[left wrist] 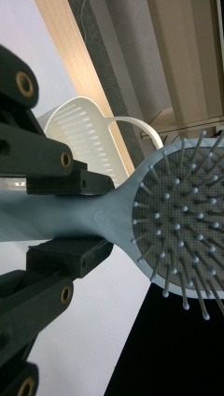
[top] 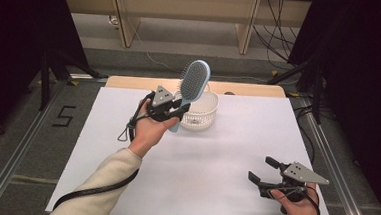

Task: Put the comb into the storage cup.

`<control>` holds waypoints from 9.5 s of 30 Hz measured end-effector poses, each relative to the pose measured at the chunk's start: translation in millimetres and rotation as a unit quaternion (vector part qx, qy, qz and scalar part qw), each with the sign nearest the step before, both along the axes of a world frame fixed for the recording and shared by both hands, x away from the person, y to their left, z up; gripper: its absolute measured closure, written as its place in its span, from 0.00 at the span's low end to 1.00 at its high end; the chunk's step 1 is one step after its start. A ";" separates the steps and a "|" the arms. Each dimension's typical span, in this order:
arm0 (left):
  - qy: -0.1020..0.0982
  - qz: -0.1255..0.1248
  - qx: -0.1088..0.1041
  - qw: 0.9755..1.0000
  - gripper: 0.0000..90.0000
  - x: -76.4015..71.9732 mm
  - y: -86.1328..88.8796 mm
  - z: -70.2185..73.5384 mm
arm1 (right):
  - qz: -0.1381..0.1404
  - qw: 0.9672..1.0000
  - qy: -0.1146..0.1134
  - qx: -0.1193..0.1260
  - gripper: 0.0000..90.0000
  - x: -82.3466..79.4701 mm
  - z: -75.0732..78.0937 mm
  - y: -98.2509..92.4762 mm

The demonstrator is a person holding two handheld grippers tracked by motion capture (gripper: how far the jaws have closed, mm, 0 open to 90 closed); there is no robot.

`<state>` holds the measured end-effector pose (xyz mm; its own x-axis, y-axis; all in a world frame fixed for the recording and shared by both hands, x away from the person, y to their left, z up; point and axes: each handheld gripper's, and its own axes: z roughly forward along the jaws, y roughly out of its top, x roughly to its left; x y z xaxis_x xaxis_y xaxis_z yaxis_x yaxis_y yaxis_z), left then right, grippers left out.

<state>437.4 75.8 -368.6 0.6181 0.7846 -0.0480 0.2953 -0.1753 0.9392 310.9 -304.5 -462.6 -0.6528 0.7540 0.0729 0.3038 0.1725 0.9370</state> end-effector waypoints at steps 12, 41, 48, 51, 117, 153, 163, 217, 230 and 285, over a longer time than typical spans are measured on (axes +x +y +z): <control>-0.002 -0.001 -0.002 1.000 0.77 3.6 -1.5 2.8 | 0.000 1.000 0.000 0.000 0.17 0.0 0.0 0.0; -0.009 0.000 -0.007 1.000 0.77 11.8 -4.5 7.2 | 0.000 1.000 0.001 0.001 0.17 0.0 0.1 -0.2; -0.011 -0.001 -0.006 1.000 0.77 13.4 -5.6 8.0 | 0.000 1.000 0.002 0.001 0.17 0.0 0.0 -0.1; -0.012 -0.001 -0.006 1.000 0.77 14.2 -6.0 8.6 | 0.000 1.000 0.000 0.001 0.17 0.1 0.0 -0.1; -0.025 -0.006 -0.004 1.000 0.77 29.3 -18.4 18.6 | 0.001 1.000 0.002 0.002 0.17 -0.1 0.0 -0.2; -0.028 -0.011 -0.002 1.000 0.77 41.6 -27.2 22.1 | 0.001 1.000 0.003 0.005 0.17 0.1 -0.2 -0.6; -0.027 -0.013 0.000 1.000 0.77 45.4 -28.9 20.1 | 0.000 1.000 0.002 0.009 0.17 0.3 -0.6 -0.2; -0.033 -0.016 -0.001 0.999 0.77 61.2 -39.5 20.7 | 0.001 1.000 0.003 0.010 0.17 0.3 -0.6 -0.8; -0.036 -0.015 0.000 0.999 0.77 65.5 -40.3 19.2 | 0.002 1.000 0.003 0.011 0.17 0.3 -0.6 -0.8; -0.035 -0.011 -0.004 0.999 0.77 85.2 -39.6 10.3 | 0.002 1.000 0.002 0.009 0.17 0.4 -0.8 -0.7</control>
<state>522.6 36.2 -358.3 0.6367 0.7710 -0.0104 0.2260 -0.1737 0.9585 311.2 -305.2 -463.4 -0.6559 0.7495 0.0900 0.3076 0.1566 0.9385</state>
